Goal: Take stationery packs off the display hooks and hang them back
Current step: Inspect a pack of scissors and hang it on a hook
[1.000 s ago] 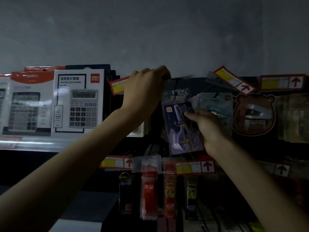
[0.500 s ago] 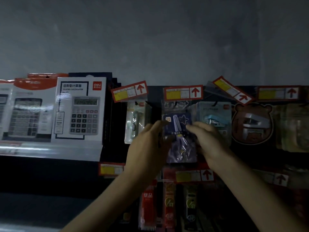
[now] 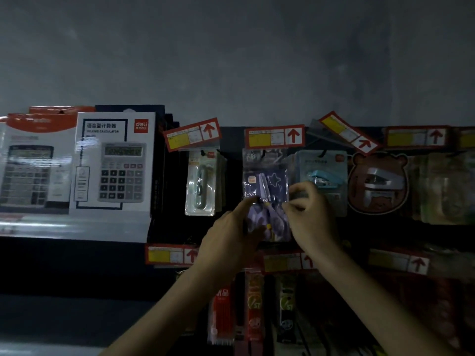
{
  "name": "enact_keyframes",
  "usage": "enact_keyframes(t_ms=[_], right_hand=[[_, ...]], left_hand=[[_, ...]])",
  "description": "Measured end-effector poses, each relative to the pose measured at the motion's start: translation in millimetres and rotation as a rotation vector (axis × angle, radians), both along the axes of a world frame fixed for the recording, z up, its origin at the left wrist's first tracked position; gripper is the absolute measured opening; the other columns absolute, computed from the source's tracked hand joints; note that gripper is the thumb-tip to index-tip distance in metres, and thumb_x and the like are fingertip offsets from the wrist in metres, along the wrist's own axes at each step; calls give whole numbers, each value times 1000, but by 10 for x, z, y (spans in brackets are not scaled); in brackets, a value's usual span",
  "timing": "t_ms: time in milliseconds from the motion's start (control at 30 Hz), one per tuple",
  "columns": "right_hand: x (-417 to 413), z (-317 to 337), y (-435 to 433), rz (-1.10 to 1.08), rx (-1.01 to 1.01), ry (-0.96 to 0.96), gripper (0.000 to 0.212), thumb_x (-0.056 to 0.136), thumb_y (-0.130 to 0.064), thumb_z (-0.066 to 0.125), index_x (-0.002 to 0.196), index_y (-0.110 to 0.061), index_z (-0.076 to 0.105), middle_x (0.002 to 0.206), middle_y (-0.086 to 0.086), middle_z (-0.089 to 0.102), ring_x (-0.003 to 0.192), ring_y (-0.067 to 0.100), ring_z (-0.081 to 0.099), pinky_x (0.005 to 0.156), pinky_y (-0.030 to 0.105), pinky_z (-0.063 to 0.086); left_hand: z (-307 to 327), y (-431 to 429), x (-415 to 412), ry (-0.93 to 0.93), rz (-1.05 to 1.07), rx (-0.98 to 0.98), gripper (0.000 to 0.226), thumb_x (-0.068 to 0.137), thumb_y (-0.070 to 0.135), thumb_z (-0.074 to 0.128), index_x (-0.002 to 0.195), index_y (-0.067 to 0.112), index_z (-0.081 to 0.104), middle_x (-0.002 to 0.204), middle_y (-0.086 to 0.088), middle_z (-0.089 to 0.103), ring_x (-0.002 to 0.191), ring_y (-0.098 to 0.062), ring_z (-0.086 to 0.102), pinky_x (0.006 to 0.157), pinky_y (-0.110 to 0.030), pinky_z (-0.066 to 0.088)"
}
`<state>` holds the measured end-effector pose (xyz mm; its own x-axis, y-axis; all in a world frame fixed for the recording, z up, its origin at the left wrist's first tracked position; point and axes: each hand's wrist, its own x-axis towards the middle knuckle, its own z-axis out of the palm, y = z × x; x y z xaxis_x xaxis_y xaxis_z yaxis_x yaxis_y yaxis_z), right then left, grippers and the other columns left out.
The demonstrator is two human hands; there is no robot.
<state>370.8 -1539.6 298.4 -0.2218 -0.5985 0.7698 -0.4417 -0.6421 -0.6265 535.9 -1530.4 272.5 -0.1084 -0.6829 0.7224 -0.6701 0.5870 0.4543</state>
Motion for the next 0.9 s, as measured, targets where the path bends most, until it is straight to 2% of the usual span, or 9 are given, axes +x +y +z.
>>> enact_keyframes(t_ms=[67,133,267,367,533,633,767,800,900], right_hand=[[27,-20,-17,-81,-36,16,25,96,-12,68,106,-26,49,84,-7,70,68,6,65,52,21,42],[58,-30,-49,-144,-48,46,23,97,-9,66,98,-25,50,82,-8,67,69,4,63,51,19,41],[114,-14,-137,-192,-33,97,18,100,-8,62,90,-23,61,82,-9,65,72,4,60,54,20,41],[157,14,-224,-230,28,123,18,98,-4,61,105,-20,66,98,-2,70,83,13,65,57,19,43],[265,66,-268,-300,130,228,41,93,-2,66,131,-16,61,127,7,65,113,25,64,71,21,44],[317,88,-325,-292,199,240,43,92,-5,67,133,-14,57,128,10,61,116,27,61,77,26,50],[352,106,-414,-204,255,177,43,95,-5,65,136,-13,54,126,7,61,109,22,62,62,17,40],[352,106,-412,-201,265,187,47,95,-5,65,139,-13,51,129,8,60,112,23,61,65,19,44],[331,90,-389,-194,298,254,57,93,-6,64,146,-18,45,138,9,54,121,31,58,88,37,55]], left_hand=[[-9,-29,-19,0,-13,29,68,91,51,64,146,62,26,113,-1,71,90,-27,71,76,-49,61],[-13,-57,-32,-38,8,42,71,86,56,60,147,59,25,123,2,71,102,-23,71,82,-47,61],[15,-74,-59,-138,83,30,65,98,39,62,155,44,31,122,4,71,104,-20,70,86,-43,60],[49,-123,-88,-184,112,33,59,98,37,60,152,40,35,118,0,72,98,-24,71,83,-44,60],[88,-238,-113,-280,134,93,46,99,41,55,143,35,41,118,-1,68,94,-25,70,82,-46,60],[122,-258,-132,-309,115,97,41,100,42,56,140,31,50,120,-1,69,96,-25,70,84,-44,60],[118,-255,-126,-322,106,98,35,100,41,57,133,29,59,121,-1,70,94,-21,70,80,-41,60],[117,-247,-116,-334,103,97,34,100,39,58,132,28,60,119,-1,70,93,-20,69,77,-37,59],[140,-216,-84,-357,120,77,34,100,35,59,132,27,60,119,-1,67,98,-21,67,71,-32,49]])
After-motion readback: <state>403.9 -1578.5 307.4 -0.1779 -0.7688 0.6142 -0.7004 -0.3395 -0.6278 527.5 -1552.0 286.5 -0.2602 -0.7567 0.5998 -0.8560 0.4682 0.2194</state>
